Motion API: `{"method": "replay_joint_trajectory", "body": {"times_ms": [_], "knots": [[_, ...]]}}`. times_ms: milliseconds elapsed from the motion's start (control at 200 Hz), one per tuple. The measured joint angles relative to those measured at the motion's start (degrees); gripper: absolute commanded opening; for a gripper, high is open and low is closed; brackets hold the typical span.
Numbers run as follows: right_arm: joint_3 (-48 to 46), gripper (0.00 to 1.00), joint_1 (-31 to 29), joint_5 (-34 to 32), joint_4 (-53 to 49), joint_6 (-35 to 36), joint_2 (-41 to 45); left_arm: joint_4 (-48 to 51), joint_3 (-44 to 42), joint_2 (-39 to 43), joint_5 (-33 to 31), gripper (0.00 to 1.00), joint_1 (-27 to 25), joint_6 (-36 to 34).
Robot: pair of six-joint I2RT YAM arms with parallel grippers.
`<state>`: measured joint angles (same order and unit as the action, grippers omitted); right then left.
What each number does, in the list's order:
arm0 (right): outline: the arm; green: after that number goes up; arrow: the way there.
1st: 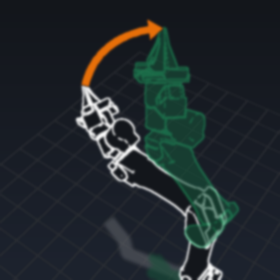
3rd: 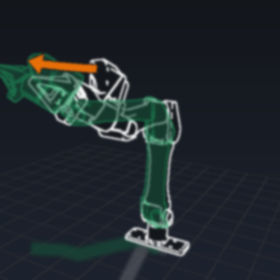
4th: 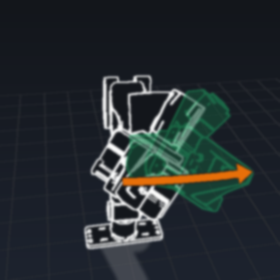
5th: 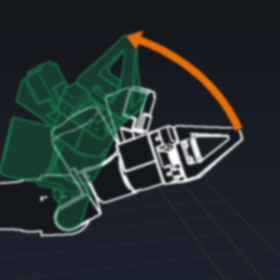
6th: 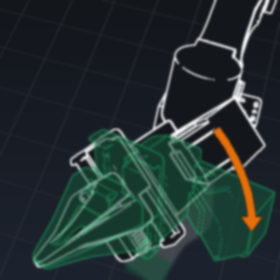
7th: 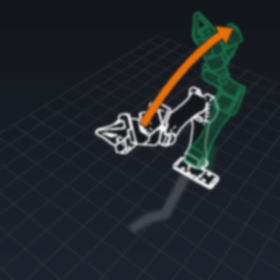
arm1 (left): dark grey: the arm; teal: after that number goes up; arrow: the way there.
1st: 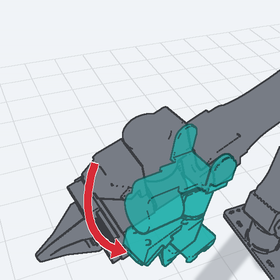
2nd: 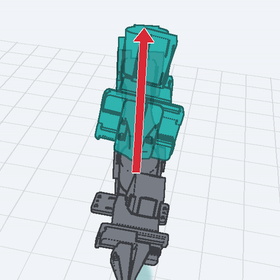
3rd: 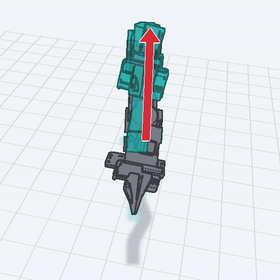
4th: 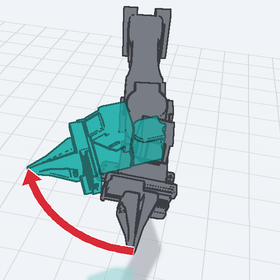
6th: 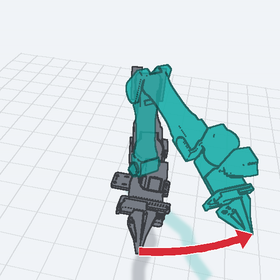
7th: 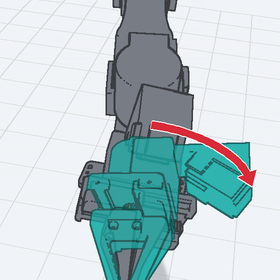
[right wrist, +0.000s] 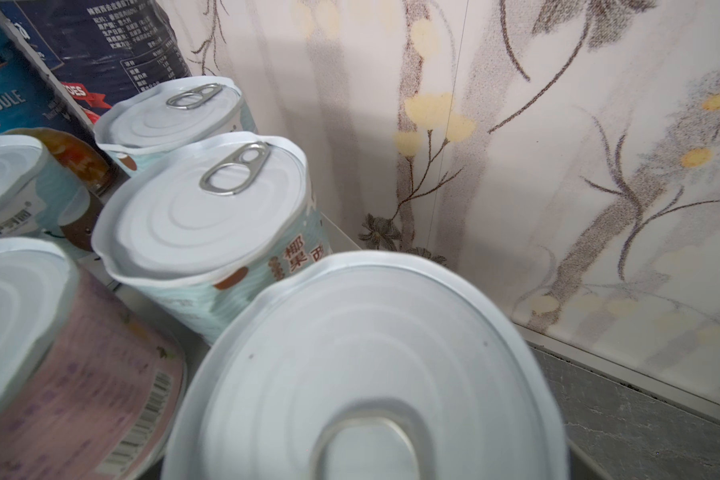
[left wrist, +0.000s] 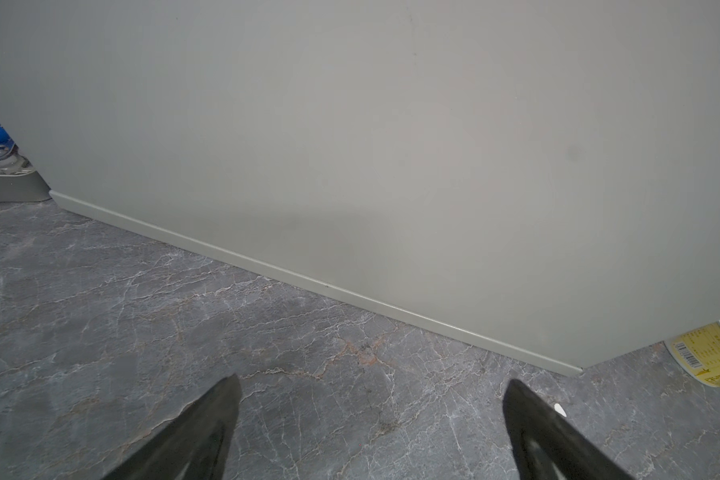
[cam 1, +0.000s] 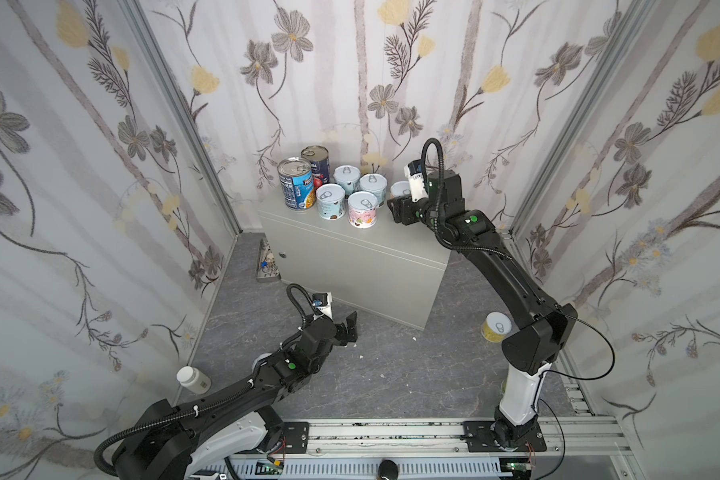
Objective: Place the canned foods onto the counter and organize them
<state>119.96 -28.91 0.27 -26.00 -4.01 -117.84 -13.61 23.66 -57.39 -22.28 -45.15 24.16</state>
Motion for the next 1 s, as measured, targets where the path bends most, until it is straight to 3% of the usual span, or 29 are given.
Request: {"method": "replay_joint_trajectory", "body": {"times_ms": [699, 999], "knots": [[0.8, 0.77, -0.5, 1.5, 1.8, 0.2, -1.5, -0.1, 0.0, 0.0, 1.5, 1.0, 0.7, 0.0], [0.8, 0.89, -0.8, 1.5, -0.4, 0.0, -1.5, 0.0, 0.0, 0.8, 1.3, 1.0, 0.8, 0.2]]}}
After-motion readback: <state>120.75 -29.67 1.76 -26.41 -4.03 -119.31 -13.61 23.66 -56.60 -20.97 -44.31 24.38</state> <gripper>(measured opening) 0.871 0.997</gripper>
